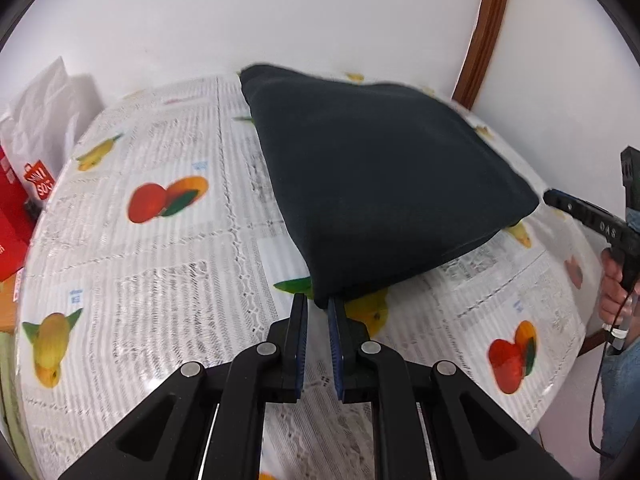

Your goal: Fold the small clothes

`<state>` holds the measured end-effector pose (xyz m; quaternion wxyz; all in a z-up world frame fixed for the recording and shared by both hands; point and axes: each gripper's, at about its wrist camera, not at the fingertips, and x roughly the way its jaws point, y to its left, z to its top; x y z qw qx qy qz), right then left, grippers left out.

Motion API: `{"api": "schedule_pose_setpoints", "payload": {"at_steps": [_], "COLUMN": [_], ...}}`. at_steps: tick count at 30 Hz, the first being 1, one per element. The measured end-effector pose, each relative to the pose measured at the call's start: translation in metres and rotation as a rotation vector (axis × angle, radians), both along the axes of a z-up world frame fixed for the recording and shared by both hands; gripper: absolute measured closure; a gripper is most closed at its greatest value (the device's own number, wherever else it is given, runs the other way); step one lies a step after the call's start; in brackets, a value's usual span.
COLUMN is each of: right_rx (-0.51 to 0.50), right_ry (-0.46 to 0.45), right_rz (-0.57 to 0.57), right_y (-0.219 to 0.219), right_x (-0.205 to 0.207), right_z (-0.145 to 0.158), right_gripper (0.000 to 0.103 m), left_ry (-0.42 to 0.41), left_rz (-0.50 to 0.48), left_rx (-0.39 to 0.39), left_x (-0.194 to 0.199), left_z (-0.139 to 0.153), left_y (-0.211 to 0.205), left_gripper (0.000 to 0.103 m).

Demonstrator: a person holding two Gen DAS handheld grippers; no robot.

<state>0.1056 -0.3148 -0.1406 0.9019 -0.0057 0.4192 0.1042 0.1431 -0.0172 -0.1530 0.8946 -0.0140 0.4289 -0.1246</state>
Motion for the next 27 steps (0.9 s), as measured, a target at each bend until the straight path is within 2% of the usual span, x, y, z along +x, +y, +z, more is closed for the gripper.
{"api": "schedule_pose_setpoints", "payload": {"at_steps": [2, 4, 5, 6, 10, 14, 18, 23, 27], "right_rx": [0.035, 0.045, 0.041, 0.025, -0.097, -0.047, -0.082, -0.001, -0.014], "right_ry": [-0.034, -0.047, -0.049, -0.049, 0.007, 0.022, 0.0, 0.02, 0.054], "right_rz": [-0.001, 0.002, 0.01, 0.014, -0.021, -0.028, -0.027, -0.043, -0.046], "right_y": [0.007, 0.019, 0.026, 0.031, 0.039, 0.023, 0.019, 0.01, 0.01], "right_x": [0.005, 0.012, 0.015, 0.017, 0.026, 0.01, -0.002, -0.011, -0.015], "right_z": [0.007, 0.006, 0.003, -0.001, -0.03, -0.027, -0.017, -0.013, -0.027], "right_gripper": [0.068, 0.068, 0.068, 0.068, 0.068, 0.067, 0.067, 0.066, 0.066], "left_ry": [-0.03, -0.067, -0.081, -0.095, -0.084, -0.038, 0.034, 0.04, 0.028], "left_rz": [0.008, 0.014, 0.018, 0.023, 0.025, 0.039, 0.012, -0.002, 0.018], "left_rx": [0.0, 0.01, 0.019, 0.025, 0.034, 0.078, 0.031, 0.057, 0.078], "left_x": [-0.003, -0.007, -0.004, -0.001, 0.015, 0.029, 0.027, 0.009, 0.003], "left_z": [0.01, 0.021, 0.024, 0.026, 0.024, 0.006, -0.013, -0.018, -0.019], "left_y": [0.001, -0.006, -0.008, -0.012, -0.02, -0.024, -0.018, -0.011, -0.001], "left_gripper": [0.088, 0.07, 0.058, 0.053, 0.053, 0.053, 0.053, 0.053, 0.054]}}
